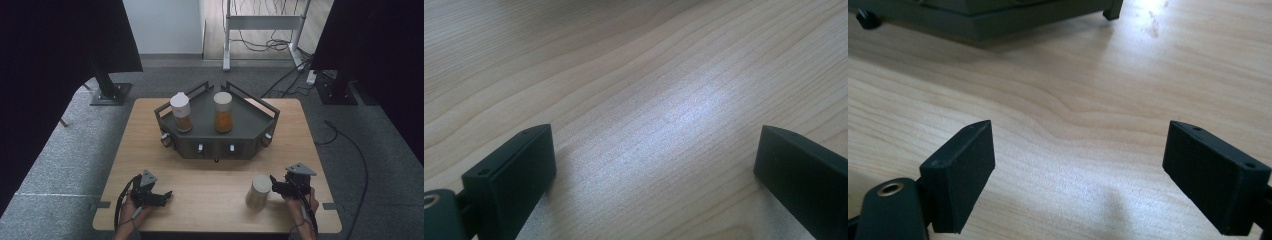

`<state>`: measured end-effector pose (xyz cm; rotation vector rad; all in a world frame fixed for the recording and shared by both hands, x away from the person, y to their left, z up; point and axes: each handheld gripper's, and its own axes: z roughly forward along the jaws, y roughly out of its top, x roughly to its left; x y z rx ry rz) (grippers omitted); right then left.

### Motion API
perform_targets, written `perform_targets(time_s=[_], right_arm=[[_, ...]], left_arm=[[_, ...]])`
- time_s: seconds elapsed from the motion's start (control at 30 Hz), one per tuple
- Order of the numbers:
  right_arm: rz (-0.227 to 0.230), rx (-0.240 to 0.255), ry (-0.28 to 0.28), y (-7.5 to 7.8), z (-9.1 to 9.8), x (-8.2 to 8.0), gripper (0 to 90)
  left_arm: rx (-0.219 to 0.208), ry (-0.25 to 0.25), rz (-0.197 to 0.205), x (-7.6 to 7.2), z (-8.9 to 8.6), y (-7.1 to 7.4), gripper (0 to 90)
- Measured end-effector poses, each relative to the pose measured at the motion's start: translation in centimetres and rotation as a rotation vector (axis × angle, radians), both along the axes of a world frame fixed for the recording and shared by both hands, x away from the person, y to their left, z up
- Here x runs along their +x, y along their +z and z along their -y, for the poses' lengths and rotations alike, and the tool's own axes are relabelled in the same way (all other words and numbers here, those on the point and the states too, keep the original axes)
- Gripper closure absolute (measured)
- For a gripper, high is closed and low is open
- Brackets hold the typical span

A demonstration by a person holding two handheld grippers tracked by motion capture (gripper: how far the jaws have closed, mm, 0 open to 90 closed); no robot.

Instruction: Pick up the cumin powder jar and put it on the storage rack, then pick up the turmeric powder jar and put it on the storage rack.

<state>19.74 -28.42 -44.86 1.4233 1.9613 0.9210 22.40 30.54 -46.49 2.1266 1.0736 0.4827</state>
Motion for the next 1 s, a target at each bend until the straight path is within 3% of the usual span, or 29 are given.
perform_targets(time_s=[0.53, 0.9, 1.0], right_arm=[[-0.050, -0.011, -0.003, -1.4, -0.3, 0.3, 12.6], [-0.047, -0.006, -0.007, -1.5, -0.3, 0.2, 12.5], [-0.026, -0.001, -0.015, -1.6, -0.3, -0.3, 12.6]], left_arm=[[0.000, 0.002, 0.000, 0.0, 0.0, 0.0, 3.0], [0.000, 0.001, 0.000, 0.0, 0.0, 0.0, 3.0], [0.000, 0.001, 0.000, 0.0, 0.0, 0.0, 2.9]])
